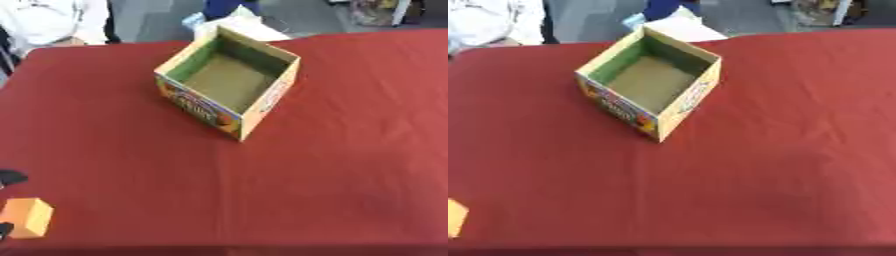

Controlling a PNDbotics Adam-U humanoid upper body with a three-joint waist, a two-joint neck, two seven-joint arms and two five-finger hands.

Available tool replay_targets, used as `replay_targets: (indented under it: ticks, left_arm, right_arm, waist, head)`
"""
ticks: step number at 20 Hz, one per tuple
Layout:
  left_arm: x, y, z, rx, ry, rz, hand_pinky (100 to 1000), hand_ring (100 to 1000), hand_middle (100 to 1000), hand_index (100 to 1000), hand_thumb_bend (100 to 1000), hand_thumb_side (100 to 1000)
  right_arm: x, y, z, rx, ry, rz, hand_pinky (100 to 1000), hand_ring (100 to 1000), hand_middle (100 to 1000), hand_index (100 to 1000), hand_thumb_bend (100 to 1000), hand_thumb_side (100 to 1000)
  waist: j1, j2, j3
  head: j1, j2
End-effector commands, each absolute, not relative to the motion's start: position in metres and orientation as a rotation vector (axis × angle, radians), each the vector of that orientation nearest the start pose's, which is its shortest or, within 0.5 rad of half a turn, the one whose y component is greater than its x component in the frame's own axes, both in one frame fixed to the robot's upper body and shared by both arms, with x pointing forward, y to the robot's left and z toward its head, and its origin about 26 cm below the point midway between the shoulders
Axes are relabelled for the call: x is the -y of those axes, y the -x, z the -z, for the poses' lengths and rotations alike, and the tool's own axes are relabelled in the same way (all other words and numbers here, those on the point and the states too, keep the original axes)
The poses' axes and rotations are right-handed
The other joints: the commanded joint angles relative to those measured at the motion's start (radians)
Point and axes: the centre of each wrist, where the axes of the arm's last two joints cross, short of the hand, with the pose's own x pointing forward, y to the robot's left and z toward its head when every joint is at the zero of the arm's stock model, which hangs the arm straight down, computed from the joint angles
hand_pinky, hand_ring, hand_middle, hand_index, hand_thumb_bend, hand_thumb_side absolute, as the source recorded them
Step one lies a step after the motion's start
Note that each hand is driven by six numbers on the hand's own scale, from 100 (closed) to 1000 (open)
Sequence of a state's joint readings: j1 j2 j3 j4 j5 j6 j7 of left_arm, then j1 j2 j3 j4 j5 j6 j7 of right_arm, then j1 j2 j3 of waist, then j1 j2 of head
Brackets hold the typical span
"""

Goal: Pick up objects on the table and place them in the box.

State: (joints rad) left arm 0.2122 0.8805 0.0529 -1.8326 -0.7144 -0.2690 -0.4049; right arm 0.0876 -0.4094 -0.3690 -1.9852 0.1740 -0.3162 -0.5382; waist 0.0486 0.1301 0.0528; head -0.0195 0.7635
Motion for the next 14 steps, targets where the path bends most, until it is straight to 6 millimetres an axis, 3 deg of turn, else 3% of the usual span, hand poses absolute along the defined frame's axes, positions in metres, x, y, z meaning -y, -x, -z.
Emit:
replay_targets:
  ticks: [1, 14]
  left_arm:
    - [-0.4220, -0.2339, -0.1347, 1.090, -0.831, 1.710, 907, 938, 918, 995, 157, 332]
    - [-0.4229, -0.2342, -0.1329, 1.069, -0.806, 1.726, 910, 942, 922, 999, 170, 340]
  right_arm:
    - [0.3968, -0.2275, -0.1514, 2.320, 1.099, 0.153, 620, 736, 528, 705, 100, 824]
    - [0.3963, -0.2278, -0.1511, 2.321, 1.096, 0.154, 619, 736, 527, 705, 100, 823]
  waist:
    - [0.001, -0.006, 0.000]
    - [0.000, -0.004, 0.001]
  head:
    - [0.003, 0.006]
    - [0.008, 0.006]
